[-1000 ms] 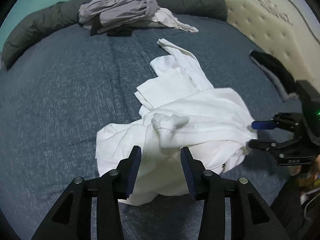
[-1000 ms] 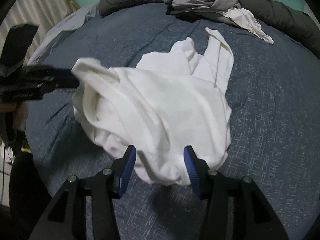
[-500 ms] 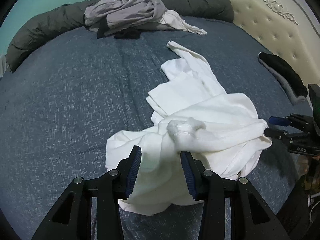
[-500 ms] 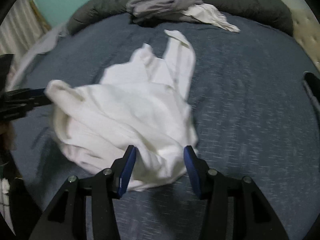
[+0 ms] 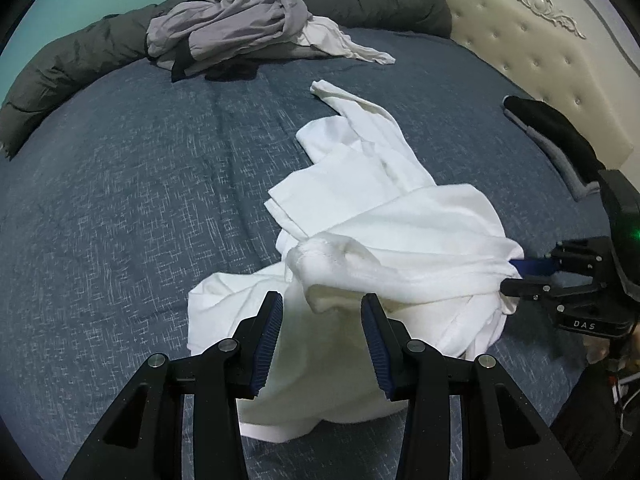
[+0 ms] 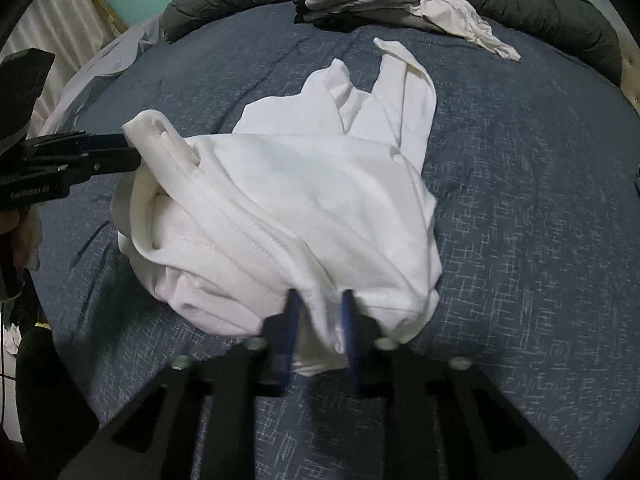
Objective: Fold clothes
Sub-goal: 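Grasp the shirt hem with the right gripper while the left gripper grasps the hem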
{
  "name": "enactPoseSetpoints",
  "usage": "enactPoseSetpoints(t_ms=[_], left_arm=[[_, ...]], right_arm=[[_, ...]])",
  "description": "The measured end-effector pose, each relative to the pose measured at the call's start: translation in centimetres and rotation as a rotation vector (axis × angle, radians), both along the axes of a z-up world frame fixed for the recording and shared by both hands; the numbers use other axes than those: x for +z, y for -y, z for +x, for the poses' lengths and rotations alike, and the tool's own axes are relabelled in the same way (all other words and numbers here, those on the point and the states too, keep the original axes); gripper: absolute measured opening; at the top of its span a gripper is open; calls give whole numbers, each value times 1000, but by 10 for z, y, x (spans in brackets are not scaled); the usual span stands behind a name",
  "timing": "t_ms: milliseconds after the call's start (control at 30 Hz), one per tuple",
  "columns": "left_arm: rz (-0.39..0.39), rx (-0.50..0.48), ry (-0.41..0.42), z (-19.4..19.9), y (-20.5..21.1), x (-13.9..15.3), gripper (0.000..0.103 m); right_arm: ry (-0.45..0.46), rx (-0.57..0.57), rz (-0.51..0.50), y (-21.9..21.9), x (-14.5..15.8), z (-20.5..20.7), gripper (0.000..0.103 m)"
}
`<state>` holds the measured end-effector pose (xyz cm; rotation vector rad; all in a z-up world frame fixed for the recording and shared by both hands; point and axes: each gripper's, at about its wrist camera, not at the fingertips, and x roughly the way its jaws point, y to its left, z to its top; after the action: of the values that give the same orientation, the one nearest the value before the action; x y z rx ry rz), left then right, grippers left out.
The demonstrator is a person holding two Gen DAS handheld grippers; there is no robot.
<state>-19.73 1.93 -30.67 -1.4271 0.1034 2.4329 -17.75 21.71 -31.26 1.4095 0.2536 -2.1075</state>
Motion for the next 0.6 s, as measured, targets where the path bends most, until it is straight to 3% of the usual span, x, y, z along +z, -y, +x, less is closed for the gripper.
enactPoseSetpoints(t_ms=[233,433,467,533,600], left_arm=[[2,8,-15,-9,4,1,38],[-20,-11,-16,-14,-5,-4,38],[-22,-14,-15,-15,-7,-5,38],[-27,-18,-13,-16,-9,-9,38],[-37,-17,-12,-17,-11,-13,38]], right_arm=[[-85,-70,-3,-12,17,-8,7],[-61,-85,-22,-7,16,-16,9],[-55,-87,-28,-5,15,-17,11],[-32,-75,-49,-3,10,-17,37],[-34,-51,-26,2,6,-15,37]])
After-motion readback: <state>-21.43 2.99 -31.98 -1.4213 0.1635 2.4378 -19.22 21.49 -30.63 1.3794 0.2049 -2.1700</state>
